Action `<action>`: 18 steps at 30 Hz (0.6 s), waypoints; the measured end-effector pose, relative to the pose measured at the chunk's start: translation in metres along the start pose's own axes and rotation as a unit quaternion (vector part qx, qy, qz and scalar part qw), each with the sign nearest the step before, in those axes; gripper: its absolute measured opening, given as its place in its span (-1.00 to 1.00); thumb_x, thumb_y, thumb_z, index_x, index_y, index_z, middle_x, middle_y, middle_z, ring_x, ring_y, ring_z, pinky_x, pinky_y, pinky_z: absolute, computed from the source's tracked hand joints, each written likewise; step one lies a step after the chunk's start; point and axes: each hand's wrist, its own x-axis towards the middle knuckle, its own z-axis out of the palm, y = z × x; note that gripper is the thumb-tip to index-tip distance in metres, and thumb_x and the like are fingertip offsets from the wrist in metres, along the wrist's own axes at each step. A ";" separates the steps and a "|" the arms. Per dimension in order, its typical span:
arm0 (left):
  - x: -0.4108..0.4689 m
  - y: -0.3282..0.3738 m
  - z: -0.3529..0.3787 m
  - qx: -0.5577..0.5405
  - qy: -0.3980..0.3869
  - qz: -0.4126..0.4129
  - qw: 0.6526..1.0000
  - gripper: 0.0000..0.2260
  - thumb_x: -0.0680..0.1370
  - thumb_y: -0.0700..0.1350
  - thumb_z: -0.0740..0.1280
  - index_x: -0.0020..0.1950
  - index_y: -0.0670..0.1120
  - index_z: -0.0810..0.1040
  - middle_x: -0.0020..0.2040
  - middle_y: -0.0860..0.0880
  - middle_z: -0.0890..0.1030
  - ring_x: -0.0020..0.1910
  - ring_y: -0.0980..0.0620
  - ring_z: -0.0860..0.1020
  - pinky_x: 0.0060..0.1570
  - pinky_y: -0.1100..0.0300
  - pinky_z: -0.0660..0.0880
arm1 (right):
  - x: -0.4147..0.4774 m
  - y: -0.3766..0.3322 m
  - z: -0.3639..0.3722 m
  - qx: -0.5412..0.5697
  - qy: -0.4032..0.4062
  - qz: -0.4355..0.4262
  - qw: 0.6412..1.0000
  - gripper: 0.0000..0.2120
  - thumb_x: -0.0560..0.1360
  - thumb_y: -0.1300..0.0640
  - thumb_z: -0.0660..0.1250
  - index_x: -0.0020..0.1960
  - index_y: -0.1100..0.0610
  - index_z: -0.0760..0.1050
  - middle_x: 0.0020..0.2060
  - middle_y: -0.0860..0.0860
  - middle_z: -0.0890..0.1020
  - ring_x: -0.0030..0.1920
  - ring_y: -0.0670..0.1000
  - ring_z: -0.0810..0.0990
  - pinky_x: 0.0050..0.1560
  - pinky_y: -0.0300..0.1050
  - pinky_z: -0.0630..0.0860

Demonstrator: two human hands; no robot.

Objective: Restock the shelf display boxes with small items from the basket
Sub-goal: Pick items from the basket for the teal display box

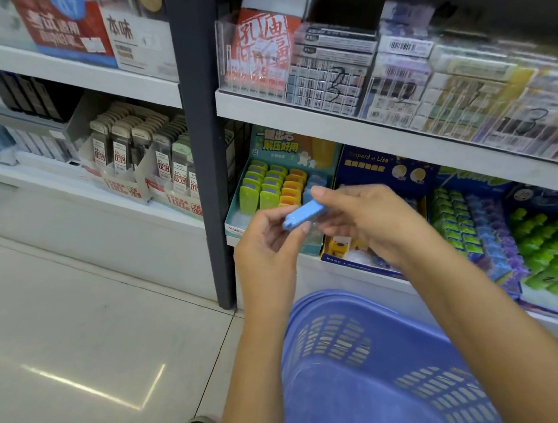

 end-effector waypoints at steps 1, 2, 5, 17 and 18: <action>0.000 -0.001 -0.001 0.034 -0.013 0.016 0.999 -0.73 0.46 -0.35 0.39 0.03 -0.01 0.57 0.06 -0.01 0.65 0.09 0.13 0.60 0.07 0.31 0.51 | 0.004 -0.003 -0.003 0.020 0.004 0.005 1.000 -0.87 0.42 0.17 0.42 -0.09 0.23 0.61 -0.23 0.13 0.69 -0.29 -0.04 0.65 -0.30 -0.32 0.59; 0.000 -0.003 -0.002 0.088 -0.024 0.033 0.995 -0.70 0.47 -0.33 0.39 0.11 0.01 0.56 0.17 0.00 0.61 0.20 0.15 0.54 0.19 0.29 0.46 | 0.009 -0.005 -0.006 0.031 0.019 -0.002 0.999 -0.89 0.43 0.26 0.41 -0.05 0.25 0.59 -0.15 0.16 0.68 -0.23 -0.01 0.66 -0.26 -0.30 0.61; 0.003 -0.014 -0.009 0.265 -0.063 0.065 0.960 -0.54 0.54 -0.18 0.35 0.42 0.04 0.37 0.45 0.13 0.32 0.46 0.24 0.20 0.39 0.36 0.16 | 0.024 0.000 -0.015 -0.170 0.117 -0.104 0.973 -0.76 0.43 0.30 0.40 0.09 0.17 0.56 -0.02 0.12 0.62 -0.09 0.01 0.62 -0.13 -0.30 0.59; 0.004 -0.037 -0.019 0.342 -0.142 0.063 0.927 -0.47 0.58 -0.16 0.27 0.52 0.02 0.19 0.48 0.26 0.10 0.40 0.41 0.08 0.23 0.68 0.01 | 0.053 0.036 -0.010 -0.478 0.052 -0.239 0.844 -0.72 0.47 0.25 0.37 0.18 0.22 0.58 0.10 0.15 0.58 0.13 0.10 0.53 0.23 -0.09 0.42; 0.004 -0.037 -0.019 0.344 -0.142 0.064 0.926 -0.47 0.58 -0.16 0.27 0.52 0.02 0.19 0.48 0.27 0.10 0.39 0.42 0.08 0.22 0.69 0.01 | 0.055 0.038 -0.010 -0.492 0.050 -0.240 0.835 -0.73 0.48 0.25 0.36 0.18 0.22 0.58 0.10 0.15 0.57 0.13 0.10 0.52 0.20 -0.15 0.40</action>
